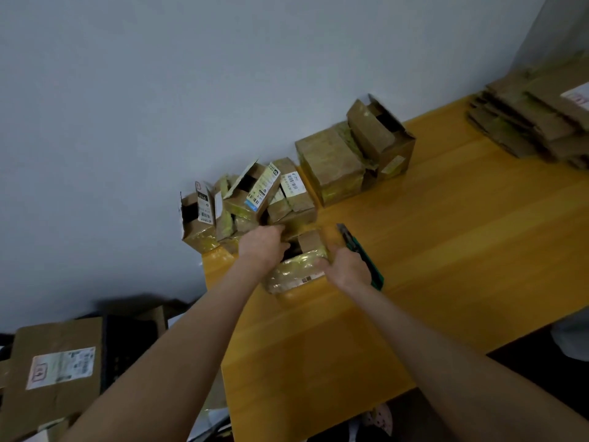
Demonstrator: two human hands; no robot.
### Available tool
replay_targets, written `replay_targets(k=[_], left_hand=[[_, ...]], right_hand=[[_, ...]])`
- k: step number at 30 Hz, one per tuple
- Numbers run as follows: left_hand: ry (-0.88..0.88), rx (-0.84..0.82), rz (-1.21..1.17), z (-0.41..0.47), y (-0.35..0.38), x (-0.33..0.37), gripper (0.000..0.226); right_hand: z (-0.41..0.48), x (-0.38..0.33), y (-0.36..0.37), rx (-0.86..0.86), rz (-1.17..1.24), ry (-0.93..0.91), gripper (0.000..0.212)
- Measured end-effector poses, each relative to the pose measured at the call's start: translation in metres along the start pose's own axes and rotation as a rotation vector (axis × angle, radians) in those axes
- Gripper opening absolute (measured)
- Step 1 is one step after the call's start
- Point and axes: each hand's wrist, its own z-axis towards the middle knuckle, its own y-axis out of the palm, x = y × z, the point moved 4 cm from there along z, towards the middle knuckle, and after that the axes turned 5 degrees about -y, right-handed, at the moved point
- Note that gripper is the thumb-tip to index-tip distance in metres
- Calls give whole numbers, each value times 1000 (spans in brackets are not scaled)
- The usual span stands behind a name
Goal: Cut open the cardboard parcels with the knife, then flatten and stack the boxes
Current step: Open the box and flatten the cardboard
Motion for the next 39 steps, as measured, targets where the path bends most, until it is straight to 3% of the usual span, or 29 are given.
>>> replay_targets(k=[3,7,11,14,18,27,31,35,39], left_hand=[[-38,-17,-176,-13,5,-4,28],[-67,-27,-518,-36,-1,16,36],[-51,55,-536,-49,-11,24,12],[-100,53,-621,-51,-17,18,28],[-159,62,-597,-49,-22,18,24],[-250,29,-944,-42,-19,-5,7],[-294,7,-1101,-44,-17,-9,4],[-355,26,-1246,-47,-13,-7,27],[-324,-28,-1281,-50,-8,-4,29]], right_hand=[[-4,1,-6,35,100,72,54],[-7,-2,-5,37,332,195,99],[-2,-2,-11,89,308,177,63],[-17,-17,-28,107,182,114,44],[-26,-23,-40,110,132,43,22],[-25,-17,-51,43,432,-38,20],[-27,-10,-53,65,619,-1,29],[-27,-5,-63,145,734,19,23],[-22,0,-64,108,732,48,20]])
